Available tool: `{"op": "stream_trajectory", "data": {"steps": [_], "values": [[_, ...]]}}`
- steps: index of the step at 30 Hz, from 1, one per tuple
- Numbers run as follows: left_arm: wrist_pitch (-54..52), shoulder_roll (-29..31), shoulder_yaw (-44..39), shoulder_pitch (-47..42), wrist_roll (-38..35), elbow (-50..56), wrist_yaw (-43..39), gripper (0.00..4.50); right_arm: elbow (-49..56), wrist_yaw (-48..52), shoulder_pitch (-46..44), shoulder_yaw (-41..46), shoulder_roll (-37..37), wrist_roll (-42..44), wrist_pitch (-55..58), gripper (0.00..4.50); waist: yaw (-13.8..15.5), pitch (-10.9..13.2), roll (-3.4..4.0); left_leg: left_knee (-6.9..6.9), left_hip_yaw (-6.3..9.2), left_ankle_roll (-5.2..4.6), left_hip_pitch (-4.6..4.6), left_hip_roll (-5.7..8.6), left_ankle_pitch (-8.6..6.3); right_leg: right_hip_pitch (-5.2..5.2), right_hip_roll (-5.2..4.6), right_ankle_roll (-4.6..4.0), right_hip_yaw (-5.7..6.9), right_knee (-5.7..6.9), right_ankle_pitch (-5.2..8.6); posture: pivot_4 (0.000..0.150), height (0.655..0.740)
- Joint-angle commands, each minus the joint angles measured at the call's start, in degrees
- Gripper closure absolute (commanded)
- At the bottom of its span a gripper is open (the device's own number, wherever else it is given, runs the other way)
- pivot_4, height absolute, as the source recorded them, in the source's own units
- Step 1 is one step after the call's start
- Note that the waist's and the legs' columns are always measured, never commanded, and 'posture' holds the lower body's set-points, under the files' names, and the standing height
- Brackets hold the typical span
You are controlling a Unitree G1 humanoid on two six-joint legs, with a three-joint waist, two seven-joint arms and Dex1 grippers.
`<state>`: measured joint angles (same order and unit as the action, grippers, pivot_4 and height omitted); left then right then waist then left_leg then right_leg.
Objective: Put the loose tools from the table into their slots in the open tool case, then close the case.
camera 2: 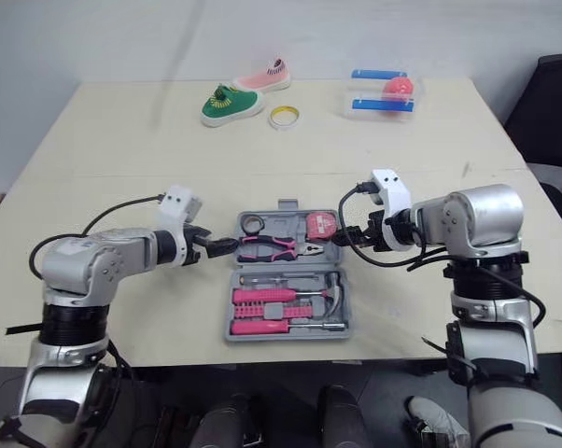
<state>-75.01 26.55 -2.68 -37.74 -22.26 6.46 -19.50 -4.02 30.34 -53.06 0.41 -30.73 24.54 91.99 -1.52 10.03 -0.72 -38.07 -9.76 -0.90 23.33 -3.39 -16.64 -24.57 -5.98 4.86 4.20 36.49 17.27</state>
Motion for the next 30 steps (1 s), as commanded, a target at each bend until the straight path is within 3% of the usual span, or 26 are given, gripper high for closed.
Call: {"op": "stream_trajectory", "data": {"steps": [1, 21, 24, 25, 26, 27, 30], "values": [[0.87, -0.15, 0.21, -0.97, 0.64, 0.32, 0.34, 0.05, 0.12, -2.08, -1.62, -0.21, 0.67, -0.49, 0.51, 0.00, -0.05, 0.00, 0.00, 0.00, -0.01, 0.00, -0.01, 0.00, 0.00, 0.00, 0.01, 0.01, -0.02, 0.01, 0.00, 0.150, 0.7400], [1.16, -3.11, 0.79, 0.71, 2.59, 0.23, 3.47, 0.05, -9.51, -7.27, -2.50, -2.03, 6.53, -3.99, -3.90, 0.00, -0.26, -0.05, -0.07, -0.02, -0.20, 0.20, -0.21, -0.22, 0.12, -0.10, 0.29, -0.01, -0.33, 0.07, 0.00, 0.150, 0.7400], [0.38, -3.99, 0.46, 0.55, 1.81, -0.01, 3.04, 0.87, -10.55, -7.98, -2.55, -0.97, 8.45, -4.14, -3.62, 0.83, -0.31, -0.10, -0.15, -0.02, -0.20, 0.20, -0.24, -0.22, 0.12, -0.09, 0.29, -0.01, -0.35, 0.09, 0.00, 0.150, 0.7400], [0.33, -4.40, 0.20, 0.46, 1.69, -0.08, 3.05, 1.26, -10.71, -8.09, -2.56, -0.71, 8.82, -4.14, -3.53, 1.24, -0.38, -0.10, -0.15, -0.02, -0.20, 0.21, -0.24, -0.22, 0.12, -0.10, 0.29, -0.01, -0.35, 0.09, 0.00, 0.150, 0.7400], [0.55, -4.56, 0.30, 0.38, 1.66, -0.05, 2.83, 1.90, -10.60, -8.32, -2.55, -0.35, 9.18, -4.18, -3.35, 1.92, -0.39, -0.10, -0.15, -0.02, -0.21, 0.21, -0.25, -0.23, 0.12, -0.10, 0.30, -0.01, -0.37, 0.11, 0.00, 0.150, 0.7400], [0.72, -4.73, 0.36, 0.29, 1.52, 0.00, 2.50, 2.05, -10.18, -8.49, -2.48, 0.14, 9.52, -4.11, -2.99, 2.10, -0.40, -0.10, -0.15, -0.02, -0.21, 0.21, -0.24, -0.23, 0.12, -0.11, 0.30, -0.02, -0.37, 0.11, 0.00, 0.150, 0.7400], [2.25, -4.88, 0.69, 0.10, 1.39, -0.23, 1.33, 3.40, -8.66, -9.10, -2.22, 2.19, 10.47, -4.00, -2.27, 3.51, -0.30, -0.10, -0.15, -0.01, -0.22, 0.23, -0.23, -0.24, 0.13, -0.12, 0.31, -0.02, -0.37, 0.12, 0.00, 0.150, 0.7400]]}}
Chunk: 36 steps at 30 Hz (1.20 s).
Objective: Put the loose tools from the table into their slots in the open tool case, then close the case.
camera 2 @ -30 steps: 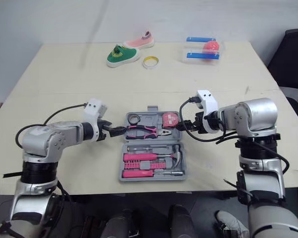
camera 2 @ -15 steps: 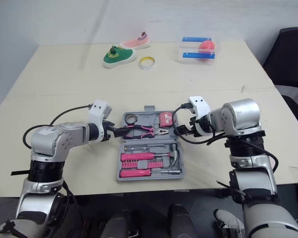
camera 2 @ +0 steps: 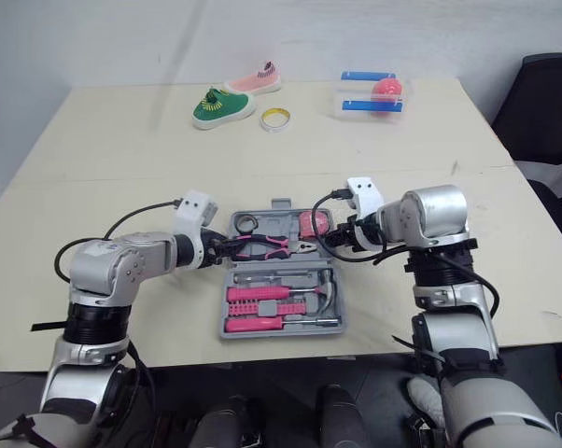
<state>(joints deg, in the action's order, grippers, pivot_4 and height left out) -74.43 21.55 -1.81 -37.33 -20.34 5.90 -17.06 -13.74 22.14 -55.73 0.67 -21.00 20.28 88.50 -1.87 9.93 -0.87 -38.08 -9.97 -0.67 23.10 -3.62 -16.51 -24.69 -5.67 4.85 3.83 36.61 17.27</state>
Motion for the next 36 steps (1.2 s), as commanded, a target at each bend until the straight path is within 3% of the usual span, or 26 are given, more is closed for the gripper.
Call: {"op": "stream_trajectory", "data": {"steps": [1, 2, 7, 12, 14, 16, 21, 26, 33, 34, 36], "values": [[1.37, -0.62, -1.17, -0.42, -0.82, 0.08, -0.86, 3.82, 1.59, -1.13, 0.54, 2.83, 1.11, 0.28, 1.45, 4.03, 0.09, 0.00, 0.00, 0.00, 0.00, 0.00, 0.00, 0.00, 0.00, 0.00, 0.00, 0.00, 0.00, 0.00, 0.00, 0.150, 0.7400], [2.24, -1.08, -1.72, -0.32, -1.15, 0.12, -1.11, 4.17, 2.51, -1.56, 0.78, 4.36, 1.66, 0.30, 1.63, 4.45, 0.12, 0.00, 0.00, -0.01, 0.00, 0.00, 0.00, 0.01, 0.00, 0.02, -0.01, 0.00, 0.00, 0.00, 0.00, 0.150, 0.7400], [7.29, -3.12, -4.59, 0.31, -2.33, 0.60, -2.37, 4.50, 8.51, -0.98, 3.57, 7.53, 2.45, 1.24, -5.26, 4.50, 0.11, 0.01, 0.01, 0.02, 0.01, -0.01, 0.01, 0.02, 0.00, -0.01, -0.03, 0.00, 0.01, 0.01, 0.00, 0.150, 0.7400], [23.29, -2.61, -4.71, 4.00, -0.58, 1.66, -6.53, 4.50, 18.90, 7.09, 13.11, 3.09, -3.02, 0.91, -24.42, 4.50, 0.21, 0.04, 0.02, 0.07, -0.03, 0.02, 0.12, 0.03, -0.02, -0.09, 0.02, 0.00, 0.03, -0.06, -0.01, 0.150, 0.7400], [33.51, 0.01, -2.12, 6.71, 4.80, 0.63, -6.84, 4.50, 21.50, 9.77, 19.61, 2.02, -5.16, -1.14, -35.03, 4.50, 0.24, 0.05, 0.00, 0.07, -0.05, 0.01, 0.13, 0.04, -0.03, -0.09, 0.02, 0.01, 0.03, -0.10, -0.01, 0.150, 0.7400], [45.56, 1.34, -0.87, 9.50, 8.57, -1.38, -7.65, 4.50, 22.05, 12.32, 26.48, -1.28, -8.94, -7.72, -54.55, 4.50, 0.30, 0.06, 0.01, 0.13, -0.06, 0.07, 0.10, 0.03, -0.09, -0.03, 0.11, 0.02, 0.05, -0.28, -0.01, 0.150, 0.7400], [67.60, 2.62, -1.02, 14.69, 11.87, -7.21, -10.23, 4.50, 12.80, 15.45, 35.61, -4.95, -14.69, -17.45, -90.73, 4.50, 0.29, 0.07, 0.00, 0.12, -0.13, 0.00, 0.07, 0.04, -0.11, 0.06, 0.13, 0.12, 0.05, -0.51, -0.07, 0.150, 0.7400], [85.09, 6.77, -0.37, 20.30, 16.76, -10.48, -11.66, 4.50, 0.73, 11.09, 39.40, -6.39, -18.90, -26.90, -116.74, 4.50, 0.07, 0.07, 0.00, 0.10, -0.19, -0.05, -0.08, -0.02, -0.10, 0.14, 0.12, 0.14, -0.04, -0.52, -0.11, 0.150, 0.7400], [94.29, 9.58, 0.49, 25.03, 16.59, -11.34, -15.13, 4.50, -7.91, 2.66, 40.56, -8.45, -21.81, -36.64, -131.92, 4.50, 0.13, 0.07, 0.01, 0.10, -0.20, -0.06, -0.19, -0.05, -0.10, 0.21, 0.05, 0.12, -0.10, -0.49, -0.11, 0.150, 0.7400], [95.25, 9.53, 0.69, 25.37, 15.27, -10.93, -16.32, 4.14, -8.16, 2.86, 40.77, -8.48, -21.62, -35.86, -132.76, 4.50, 0.13, 0.06, 0.01, 0.10, -0.20, -0.05, -0.25, -0.05, -0.10, 0.26, 0.05, 0.11, -0.11, -0.49, -0.10, 0.150, 0.7400], [96.91, 9.92, 0.78, 25.64, 16.11, -11.19, -15.94, 3.49, -7.96, 3.84, 41.19, -8.84, -21.59, -34.22, -133.82, 3.72, 0.14, 0.06, 0.01, 0.11, -0.20, -0.06, -0.32, -0.05, -0.11, 0.32, 0.04, 0.08, -0.11, -0.48, -0.08, 0.150, 0.7400]]}}
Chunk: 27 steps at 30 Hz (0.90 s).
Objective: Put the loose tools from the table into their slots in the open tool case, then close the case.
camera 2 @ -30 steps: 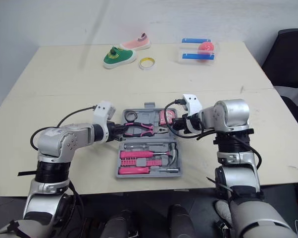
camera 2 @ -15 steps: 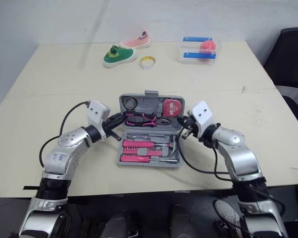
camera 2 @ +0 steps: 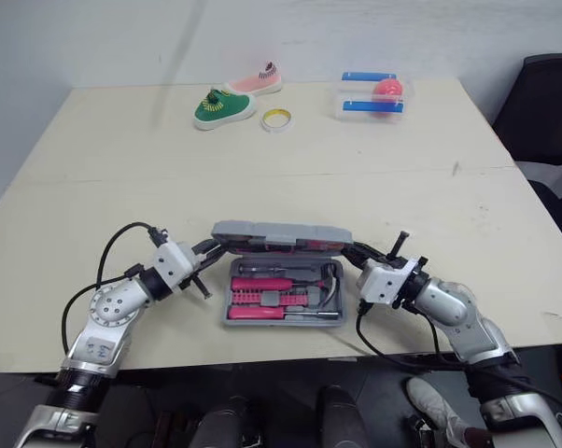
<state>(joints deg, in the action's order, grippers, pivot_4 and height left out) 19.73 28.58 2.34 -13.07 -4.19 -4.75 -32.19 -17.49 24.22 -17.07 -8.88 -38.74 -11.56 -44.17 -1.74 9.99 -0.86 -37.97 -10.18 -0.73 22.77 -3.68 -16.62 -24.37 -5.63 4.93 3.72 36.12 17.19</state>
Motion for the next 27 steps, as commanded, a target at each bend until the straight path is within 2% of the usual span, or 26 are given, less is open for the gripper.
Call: {"op": "stream_trajectory", "data": {"steps": [1, 3, 7, 8, 11, 15, 16, 18, 19, 22, 24, 25, 27], "values": [[3.50, 3.02, -3.55, 1.57, 0.34, -0.62, -0.62, 3.08, -4.06, 1.62, 2.66, 0.56, -4.06, -2.64, -1.85, 3.37, 0.05, 0.00, 0.00, 0.00, 0.00, -0.01, -0.03, 0.00, 0.00, 0.03, 0.00, 0.00, 0.00, 0.00, 0.00, 0.150, 0.7400], [3.86, 3.95, -4.22, 2.62, -0.62, -0.81, -1.65, 2.23, -3.79, -0.42, 2.81, 1.22, -4.77, -4.64, -3.23, 2.41, 0.20, 0.00, -0.02, 0.00, 0.00, -0.04, -0.11, 0.01, -0.02, 0.13, -0.03, 0.00, 0.01, -0.02, 0.00, 0.150, 0.7400], [-0.04, 10.40, -11.17, 12.63, -8.81, 1.44, -8.85, 0.47, -3.17, -1.53, 6.13, 5.01, -9.18, -4.61, -3.25, 0.55, -0.55, 0.00, 0.01, 0.05, -0.08, 0.01, -0.40, -0.09, -0.15, 0.32, -0.24, -0.08, -0.09, -0.02, 0.04, 0.150, 0.7400], [-2.92, 11.79, -13.78, 14.60, -11.55, 0.99, -10.04, 0.40, -3.21, 0.85, 7.62, 5.51, -10.47, -1.55, -2.02, 0.03, -0.69, 0.00, 0.01, 0.08, -0.07, 0.08, -0.52, -0.16, -0.22, 0.42, -0.23, -0.15, -0.07, -0.05, 0.09, 0.150, 0.7400], [-8.78, 13.98, -17.47, 16.02, -17.29, 1.19, -12.93, 0.40, -0.98, 7.72, 11.50, 6.56, -12.73, 8.27, 2.67, 0.03, -0.42, 0.02, -0.02, 0.11, 0.03, 0.15, -0.61, -0.30, -0.27, 0.57, -0.13, -0.26, -0.01, -0.13, 0.16, 0.150, 0.7400], [-15.14, 14.53, -18.18, 13.09, -20.27, 2.81, -14.62, 0.40, 8.55, 17.85, 16.01, 8.78, -13.38, 24.98, 17.20, 0.03, 0.53, 0.03, -0.03, 0.04, 0.48, -0.10, -0.67, -0.14, -0.52, 0.92, -0.39, -0.25, 0.02, -0.17, 0.12, 0.150, 0.7400], [-17.09, 14.26, -17.71, 11.55, -20.82, 3.25, -14.53, 0.94, 11.98, 20.11, 17.22, 9.33, -13.63, 29.07, 21.35, 0.25, 0.49, 0.03, -0.02, 0.04, 0.47, -0.12, -0.67, -0.12, -0.54, 0.91, -0.46, -0.25, 0.01, -0.16, 0.09, 0.150, 0.7400], [-21.11, 13.33, -15.03, 6.64, -20.08, 3.48, -13.56, 1.68, 20.95, 24.92, 20.62, 9.43, -15.24, 38.91, 33.77, 0.83, 0.61, 0.06, 0.02, 0.05, 0.50, -0.18, -0.64, -0.10, -0.51, 0.91, -0.50, -0.26, 0.00, -0.14, 0.08, 0.150, 0.7400], [-22.63, 12.86, -13.33, 4.31, -19.20, 3.72, -13.39, 2.18, 24.11, 27.08, 21.91, 8.98, -16.13, 40.41, 36.77, 1.31, 0.68, 0.06, 0.03, 0.05, 0.54, -0.30, -0.62, -0.09, -0.43, 0.90, -0.52, -0.26, 0.02, -0.13, 0.08, 0.150, 0.7400], [-26.19, 12.07, -9.77, -0.24, -17.43, 3.37, -14.23, 3.64, 28.87, 29.25, 23.31, 8.01, -16.73, 39.76, 41.99, 2.90, 0.65, 0.04, 0.01, 0.05, 0.55, -0.31, -0.59, -0.08, -0.41, 0.90, -0.50, -0.26, 0.08, -0.15, 0.08, 0.150, 0.7400], [-27.53, 10.62, -7.00, -4.80, -15.70, 1.56, -14.17, 4.50, 29.64, 30.59, 22.90, 6.71, -14.80, 37.51, 40.56, 3.95, 0.39, 0.05, 0.00, 0.05, 0.46, -0.27, -0.60, -0.07, -0.43, 0.87, -0.41, -0.25, 0.28, -0.16, 0.08, 0.150, 0.7400], [-28.66, 9.91, -4.99, -7.41, -14.14, 0.29, -14.03, 4.50, 30.69, 31.72, 23.09, 5.74, -15.08, 37.10, 42.19, 4.45, 0.38, 0.06, -0.02, 0.04, 0.44, -0.26, -0.60, -0.07, -0.43, 0.87, -0.37, -0.25, 0.43, -0.16, 0.08, 0.150, 0.7400], [-30.18, 9.03, -2.77, -10.49, -12.19, -1.41, -14.05, 4.50, 31.79, 33.34, 23.10, 5.01, -15.44, 36.75, 45.08, 4.45, 0.45, 0.07, -0.02, 0.01, 0.43, -0.10, -0.58, -0.04, -0.35, 0.85, -0.08, -0.23, 0.52, -0.17, 0.07, 0.150, 0.7400]]}}
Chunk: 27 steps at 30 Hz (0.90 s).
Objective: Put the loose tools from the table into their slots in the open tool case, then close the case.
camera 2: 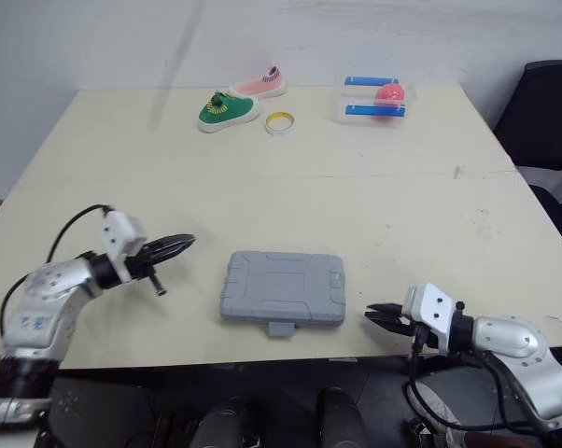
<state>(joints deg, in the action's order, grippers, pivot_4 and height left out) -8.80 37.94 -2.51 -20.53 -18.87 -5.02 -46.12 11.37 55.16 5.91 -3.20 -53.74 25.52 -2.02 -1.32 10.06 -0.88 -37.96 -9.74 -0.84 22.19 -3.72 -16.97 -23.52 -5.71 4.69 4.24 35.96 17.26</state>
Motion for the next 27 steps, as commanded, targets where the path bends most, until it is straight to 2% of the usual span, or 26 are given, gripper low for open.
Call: {"op": "stream_trajectory", "data": {"steps": [1, 5, 8, 13, 19, 23, 27], "values": [[-2.22, -1.14, 3.02, -4.64, 2.94, -2.60, -0.54, 4.50, 3.98, 4.53, 0.19, -1.39, -1.05, 0.32, 4.27, 4.45, -0.04, 0.00, 0.00, 0.00, 0.00, 0.01, 0.01, -0.01, 0.00, -0.01, 0.03, 0.00, -0.01, 0.00, 0.00, 0.150, 0.7400], [-0.03, -5.34, 8.12, -12.18, 7.43, -11.97, -2.21, 4.50, 5.69, 6.73, -1.62, -4.55, 1.71, -0.51, 7.00, 4.45, 0.06, 0.02, -0.04, -0.05, -0.05, 0.02, 0.01, -0.02, 0.00, -0.02, 0.12, 0.02, -0.04, 0.00, -0.01, 0.150, 0.7400], [5.94, -7.00, 11.38, -15.93, 11.61, -19.14, -4.85, 4.50, 4.47, 6.74, -3.85, -6.46, 4.32, -3.45, 6.77, 4.45, 0.01, 0.02, -0.06, -0.12, -0.08, 0.01, 0.06, -0.02, -0.01, -0.07, 0.15, 0.04, -0.05, 0.01, -0.02, 0.150, 0.7400], [9.09, -9.57, 10.62, -17.56, 11.34, -25.65, -6.95, 4.50, -1.31, 4.95, -9.41, -7.86, 9.66, -7.60, 5.84, 4.45, -0.27, 0.04, -0.10, -0.16, -0.10, 0.02, 0.12, -0.03, -0.01, -0.14, 0.15, 0.04, -0.07, 0.03, -0.02, 0.150, 0.7400], [9.19, -6.80, 9.01, -12.17, 10.45, -21.53, -9.55, 4.50, -10.89, 2.71, -16.14, -7.30, 13.09, -13.89, -0.66, 4.45, -0.39, 0.05, -0.12, -0.19, -0.15, 0.03, 0.07, -0.06, 0.00, -0.15, 0.15, 0.04, -0.15, 0.12, -0.02, 0.150, 0.7400], [4.49, -5.10, 5.69, -2.71, 6.63, -8.76, -9.09, 4.50, -21.16, 3.71, -24.27, -8.78, 15.23, -17.32, -5.35, 4.45, -0.66, 0.04, -0.13, -0.19, -0.17, 0.01, 0.03, -0.06, 0.00, -0.12, 0.03, 0.04, -0.19, 0.15, -0.02, 0.150, 0.7400], [0.63, -5.61, 3.82, 2.36, 5.49, -0.77, -6.24, 4.50, -30.46, 2.89, -30.27, -9.76, 17.92, -20.33, -9.84, 4.45, -0.33, 0.04, -0.14, -0.21, -0.20, 0.03, -0.01, -0.08, 0.02, -0.11, -0.08, 0.04, -0.24, 0.18, -0.02, 0.150, 0.7400]]}}
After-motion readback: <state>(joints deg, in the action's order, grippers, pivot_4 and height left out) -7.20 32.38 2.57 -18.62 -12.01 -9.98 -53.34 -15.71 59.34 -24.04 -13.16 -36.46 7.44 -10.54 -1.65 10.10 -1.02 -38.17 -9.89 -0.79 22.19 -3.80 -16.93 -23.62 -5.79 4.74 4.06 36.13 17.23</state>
